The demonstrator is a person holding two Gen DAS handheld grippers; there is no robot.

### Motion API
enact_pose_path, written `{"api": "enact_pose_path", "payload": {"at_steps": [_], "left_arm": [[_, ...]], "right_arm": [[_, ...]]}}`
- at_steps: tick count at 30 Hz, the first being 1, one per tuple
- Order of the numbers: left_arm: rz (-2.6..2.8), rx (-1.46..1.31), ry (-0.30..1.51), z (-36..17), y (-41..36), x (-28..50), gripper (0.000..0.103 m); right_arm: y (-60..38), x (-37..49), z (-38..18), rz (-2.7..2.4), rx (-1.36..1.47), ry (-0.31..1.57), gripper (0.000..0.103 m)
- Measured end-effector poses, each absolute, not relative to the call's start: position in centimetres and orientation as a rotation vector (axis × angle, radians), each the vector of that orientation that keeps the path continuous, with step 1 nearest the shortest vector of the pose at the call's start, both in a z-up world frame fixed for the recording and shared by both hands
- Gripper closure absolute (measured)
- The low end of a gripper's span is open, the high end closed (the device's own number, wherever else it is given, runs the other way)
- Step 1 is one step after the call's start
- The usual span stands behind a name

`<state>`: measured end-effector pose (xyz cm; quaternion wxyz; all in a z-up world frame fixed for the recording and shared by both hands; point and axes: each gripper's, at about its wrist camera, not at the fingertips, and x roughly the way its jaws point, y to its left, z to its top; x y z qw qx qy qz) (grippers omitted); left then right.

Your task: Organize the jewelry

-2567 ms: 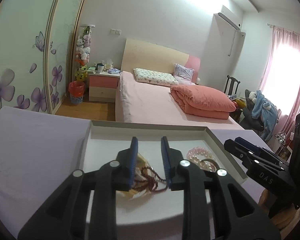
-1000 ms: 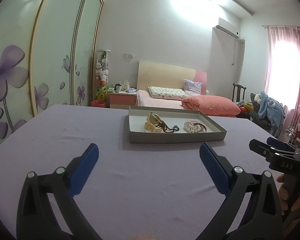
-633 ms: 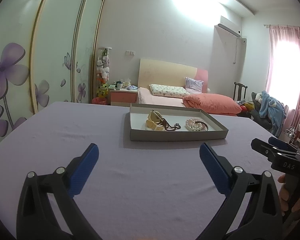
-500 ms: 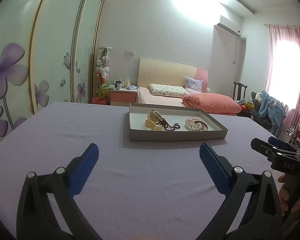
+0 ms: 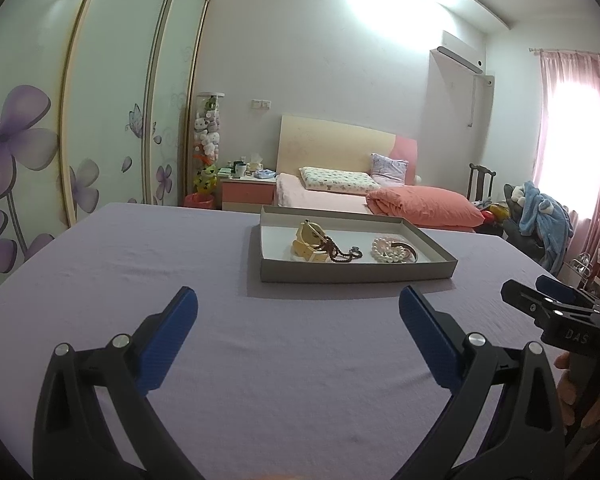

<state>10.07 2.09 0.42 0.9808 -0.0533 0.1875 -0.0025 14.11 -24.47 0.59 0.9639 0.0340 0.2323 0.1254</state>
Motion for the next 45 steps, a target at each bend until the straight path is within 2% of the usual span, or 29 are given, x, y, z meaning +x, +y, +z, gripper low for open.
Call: {"api": "enact_pose_path", "payload": {"at_steps": [45], "left_arm": [[-0.015,-0.107,0.382,0.52,1.9,10.27,0.004]], "right_arm": [[-24.03,14.11,0.7,0.258,0.069,0.471,0.002]]}}
